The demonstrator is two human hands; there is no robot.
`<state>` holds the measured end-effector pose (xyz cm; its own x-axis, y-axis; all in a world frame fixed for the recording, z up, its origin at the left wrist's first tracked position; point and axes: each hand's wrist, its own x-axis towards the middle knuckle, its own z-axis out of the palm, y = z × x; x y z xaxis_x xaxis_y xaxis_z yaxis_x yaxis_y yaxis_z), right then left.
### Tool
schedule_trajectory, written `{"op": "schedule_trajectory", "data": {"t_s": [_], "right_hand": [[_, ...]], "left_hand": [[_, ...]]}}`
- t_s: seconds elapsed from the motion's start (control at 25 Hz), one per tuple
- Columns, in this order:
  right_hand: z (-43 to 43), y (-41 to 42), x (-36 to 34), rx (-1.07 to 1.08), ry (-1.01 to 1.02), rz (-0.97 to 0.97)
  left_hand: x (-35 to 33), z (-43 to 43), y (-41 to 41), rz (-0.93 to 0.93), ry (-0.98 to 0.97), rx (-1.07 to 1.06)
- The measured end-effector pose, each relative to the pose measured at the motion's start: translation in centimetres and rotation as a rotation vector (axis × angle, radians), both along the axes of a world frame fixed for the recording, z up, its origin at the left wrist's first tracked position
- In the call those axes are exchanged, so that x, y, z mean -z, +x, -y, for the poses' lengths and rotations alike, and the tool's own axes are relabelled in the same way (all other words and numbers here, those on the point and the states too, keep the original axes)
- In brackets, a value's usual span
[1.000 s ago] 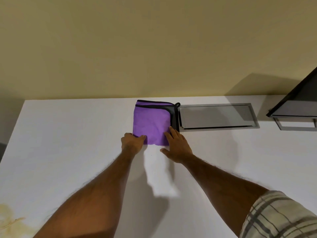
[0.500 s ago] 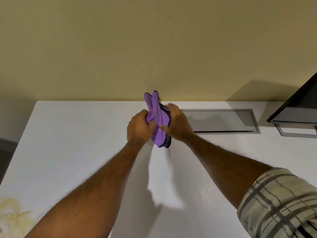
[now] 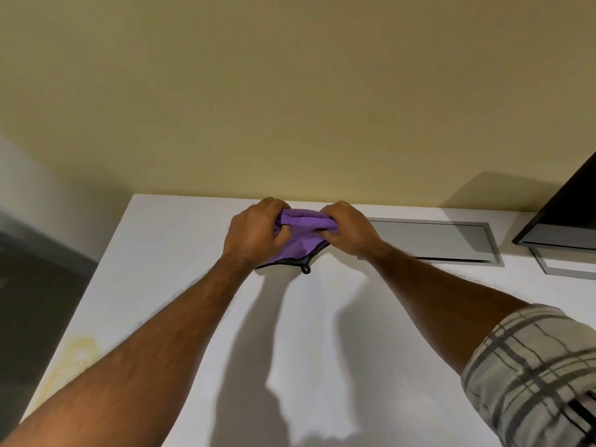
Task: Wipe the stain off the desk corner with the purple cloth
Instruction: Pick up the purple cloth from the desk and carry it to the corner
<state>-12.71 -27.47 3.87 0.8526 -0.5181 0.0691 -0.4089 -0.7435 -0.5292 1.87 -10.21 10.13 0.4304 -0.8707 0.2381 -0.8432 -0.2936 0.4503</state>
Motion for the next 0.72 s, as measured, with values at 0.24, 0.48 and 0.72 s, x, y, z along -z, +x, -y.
{"op": "schedule_trajectory", "data": {"t_s": [0.24,0.48,0.72], "right_hand": [[-5.8,0.6,-3.7,0.042,0.111,0.108],[-13.9,2.5,-6.1,-0.019,0.175,0.202],[-23.8,3.0,-6.2,-0.142,0.137,0.210]], "left_hand": [[-1.1,-8.2,1.7,-0.224,-0.186,-0.115],[-1.2,-18.5,1.9,-0.243,-0.265,-0.225],[-0.3,-29.8,1.4,-0.290,-0.210,-0.320]]}}
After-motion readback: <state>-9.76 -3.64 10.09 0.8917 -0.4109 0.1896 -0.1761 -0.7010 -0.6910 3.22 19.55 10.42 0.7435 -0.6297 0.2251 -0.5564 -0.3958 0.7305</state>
